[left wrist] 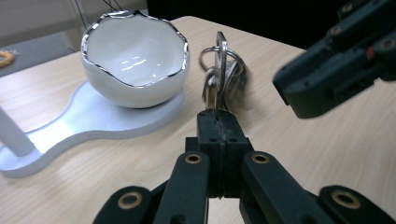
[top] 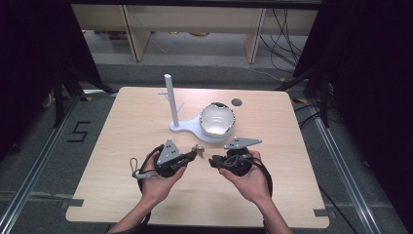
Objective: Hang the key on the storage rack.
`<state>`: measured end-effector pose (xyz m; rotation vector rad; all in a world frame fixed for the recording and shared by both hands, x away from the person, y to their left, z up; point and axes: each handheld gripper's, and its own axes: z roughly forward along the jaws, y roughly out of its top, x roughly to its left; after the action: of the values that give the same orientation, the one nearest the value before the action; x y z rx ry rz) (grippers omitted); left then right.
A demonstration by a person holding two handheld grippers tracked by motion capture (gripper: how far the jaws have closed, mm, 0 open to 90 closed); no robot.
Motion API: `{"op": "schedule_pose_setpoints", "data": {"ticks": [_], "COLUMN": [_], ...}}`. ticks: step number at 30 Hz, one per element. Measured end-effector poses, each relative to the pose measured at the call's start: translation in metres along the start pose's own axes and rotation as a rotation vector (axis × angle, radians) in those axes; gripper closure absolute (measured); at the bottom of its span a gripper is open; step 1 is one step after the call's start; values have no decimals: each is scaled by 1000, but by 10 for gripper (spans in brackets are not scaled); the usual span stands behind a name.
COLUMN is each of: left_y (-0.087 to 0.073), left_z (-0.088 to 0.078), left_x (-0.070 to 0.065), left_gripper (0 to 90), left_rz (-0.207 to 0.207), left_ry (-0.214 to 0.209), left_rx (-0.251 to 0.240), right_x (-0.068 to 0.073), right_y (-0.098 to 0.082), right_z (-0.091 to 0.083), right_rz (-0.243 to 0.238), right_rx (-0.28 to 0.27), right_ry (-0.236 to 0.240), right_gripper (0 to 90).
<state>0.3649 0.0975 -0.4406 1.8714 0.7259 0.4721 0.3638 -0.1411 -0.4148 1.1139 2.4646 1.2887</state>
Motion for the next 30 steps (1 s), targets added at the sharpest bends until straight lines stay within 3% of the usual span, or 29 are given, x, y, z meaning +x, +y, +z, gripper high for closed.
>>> {"op": "schedule_pose_setpoints", "data": {"ticks": [1,3,5,6,10,11,19,22,25,27,29,30], "left_y": [1,2,4,4,11,13,22,25,32,34,40,40], "left_z": [-1,-3,-6,-6,-11,-13,-20,-23,-31,-32,-36,-36], "left_x": [2,6,13,13,29,32,57,68,83,86,97,97], "left_gripper": [896,896,896,896,896,896,896,896,896,896,896,896], "left_rz": [4,-2,-7,-7,-12,-14,-21,-24,-33,-37,-23,-23], "left_ry": [11,27,44,44,88,106,150,168,216,224,270,270], "left_rx": [7,9,12,12,22,29,31,37,40,33,44,44], "right_x": [-3,-2,-6,-5,-7,-9,-18,-21,-23,-26,-28,-29], "right_y": [-2,-5,-7,-8,-14,-15,-31,-35,-43,-47,-50,-51], "right_z": [2,0,0,-1,-3,-3,-8,-8,-10,-8,-8,-8], "right_rz": [-19,21,-15,7,22,5,64,53,85,85,91,88], "right_rx": [-6,9,-6,2,4,0,9,-2,19,6,20,12], "right_ry": [26,1,0,2,1,-3,-26,-22,-42,-26,-39,-33], "right_gripper": [763,760,759,760,760,760,760,760,760,760,760,760]}}
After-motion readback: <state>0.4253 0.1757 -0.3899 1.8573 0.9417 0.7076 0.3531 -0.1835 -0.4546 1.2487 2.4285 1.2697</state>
